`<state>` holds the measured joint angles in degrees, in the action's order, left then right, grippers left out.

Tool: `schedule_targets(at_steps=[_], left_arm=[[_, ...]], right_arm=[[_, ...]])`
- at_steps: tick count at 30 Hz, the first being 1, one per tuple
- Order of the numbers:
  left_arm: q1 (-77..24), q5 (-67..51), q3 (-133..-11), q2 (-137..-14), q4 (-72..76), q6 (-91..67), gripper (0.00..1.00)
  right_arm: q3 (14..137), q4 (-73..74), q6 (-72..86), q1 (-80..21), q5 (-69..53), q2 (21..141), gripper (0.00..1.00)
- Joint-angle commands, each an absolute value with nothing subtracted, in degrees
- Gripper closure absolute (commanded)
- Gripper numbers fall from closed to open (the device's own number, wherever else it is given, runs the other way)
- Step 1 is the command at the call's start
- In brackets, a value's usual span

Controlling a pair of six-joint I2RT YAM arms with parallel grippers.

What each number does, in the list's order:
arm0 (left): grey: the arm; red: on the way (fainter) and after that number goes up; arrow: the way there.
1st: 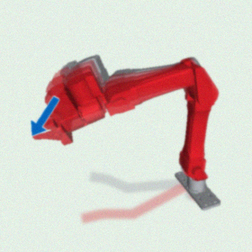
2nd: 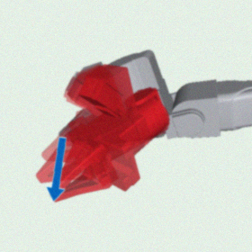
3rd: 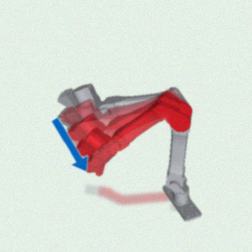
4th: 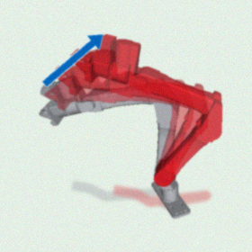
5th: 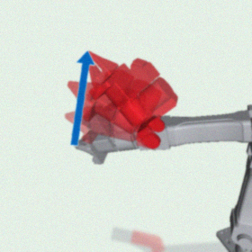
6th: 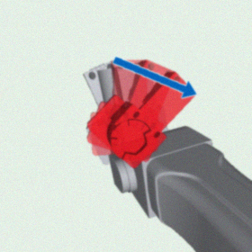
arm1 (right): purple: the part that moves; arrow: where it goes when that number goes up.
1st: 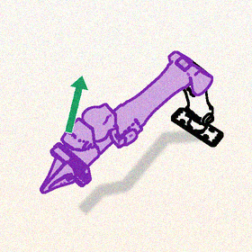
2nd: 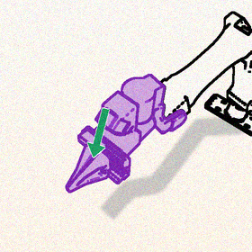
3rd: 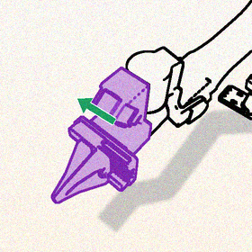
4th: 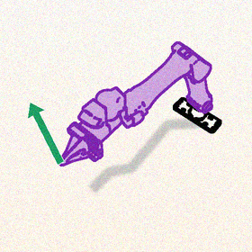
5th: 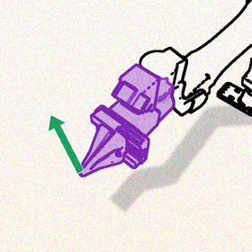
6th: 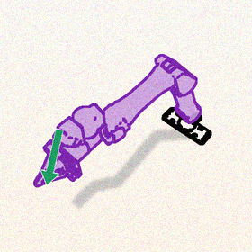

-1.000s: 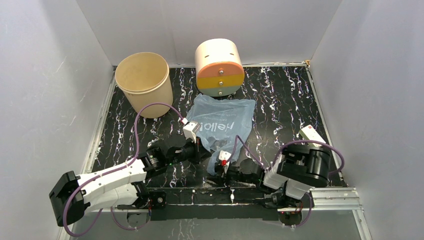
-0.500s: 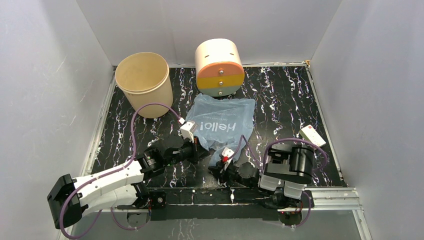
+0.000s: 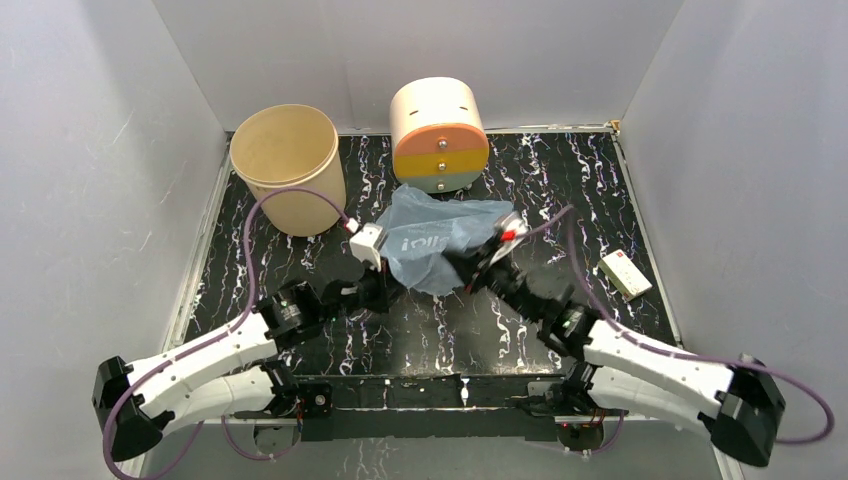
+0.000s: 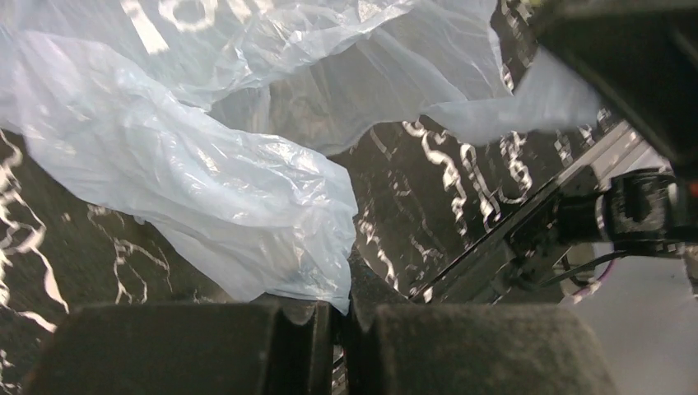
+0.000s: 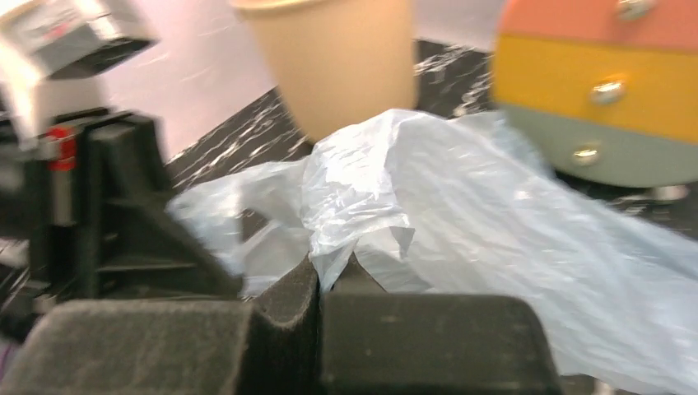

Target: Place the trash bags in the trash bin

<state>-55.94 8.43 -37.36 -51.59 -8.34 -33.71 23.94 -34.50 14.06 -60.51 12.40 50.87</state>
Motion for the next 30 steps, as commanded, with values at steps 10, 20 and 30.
schedule_targets(at_steps=[10, 20, 30], left_arm=[[-46.4, 2.4, -97.0, -72.4, -23.2, -11.6, 1.00], [-46.7, -20.4, -45.0, -44.5, -6.3, -28.9, 1.00], [-55.3, 4.8, -55.1, -48.5, -19.7, -22.6, 1.00]], right_arm=[[89.6, 16.8, 1.1, -44.2, 0.6, 63.1, 1.00], [40.6, 13.9, 23.0, -44.2, -5.6, 39.2, 1.00], [49.4, 10.5, 21.3, -44.1, 11.3, 40.8, 1.00]])
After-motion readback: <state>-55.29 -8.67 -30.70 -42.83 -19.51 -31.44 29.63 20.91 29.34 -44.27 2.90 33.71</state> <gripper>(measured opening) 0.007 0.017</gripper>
